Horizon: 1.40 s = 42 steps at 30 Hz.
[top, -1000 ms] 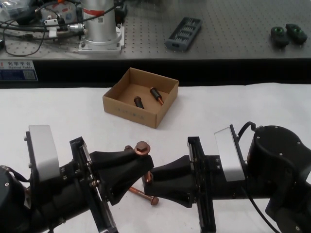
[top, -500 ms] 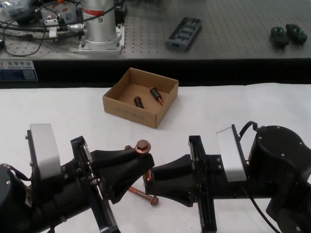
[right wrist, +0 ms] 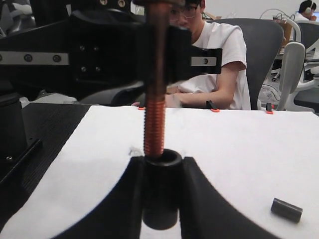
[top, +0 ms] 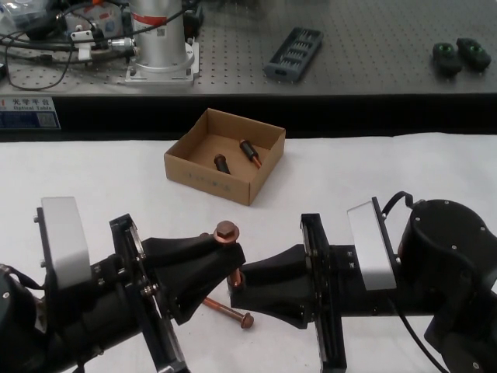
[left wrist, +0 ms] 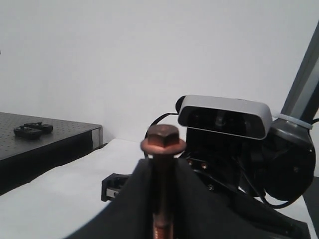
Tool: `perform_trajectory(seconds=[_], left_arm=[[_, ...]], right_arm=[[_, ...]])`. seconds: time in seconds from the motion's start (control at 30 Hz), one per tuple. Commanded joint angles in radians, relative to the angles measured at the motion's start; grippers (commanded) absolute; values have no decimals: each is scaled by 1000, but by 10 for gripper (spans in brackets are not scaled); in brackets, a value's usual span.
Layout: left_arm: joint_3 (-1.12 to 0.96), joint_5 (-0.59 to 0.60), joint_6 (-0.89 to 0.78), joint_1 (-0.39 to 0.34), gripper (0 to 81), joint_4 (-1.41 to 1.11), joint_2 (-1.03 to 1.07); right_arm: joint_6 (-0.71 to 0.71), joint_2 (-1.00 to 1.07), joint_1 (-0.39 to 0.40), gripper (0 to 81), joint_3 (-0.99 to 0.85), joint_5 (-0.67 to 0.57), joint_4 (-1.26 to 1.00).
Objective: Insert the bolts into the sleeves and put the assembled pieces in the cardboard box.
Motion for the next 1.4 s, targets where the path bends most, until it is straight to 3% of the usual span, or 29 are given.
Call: perform_trajectory(seconds=[0.0, 0.83, 1.37], left_arm=[[3, 1, -28, -1, 6, -54, 5], [3, 24, -82, -1, 6, -37, 5], [3, -5, 56, -1, 6, 157, 5]], right_arm=[[1, -19, -6, 64, -12, -26, -21], [-3, -19, -6, 64, -12, -35, -1], [-3, -19, -6, 64, -12, -29, -30]])
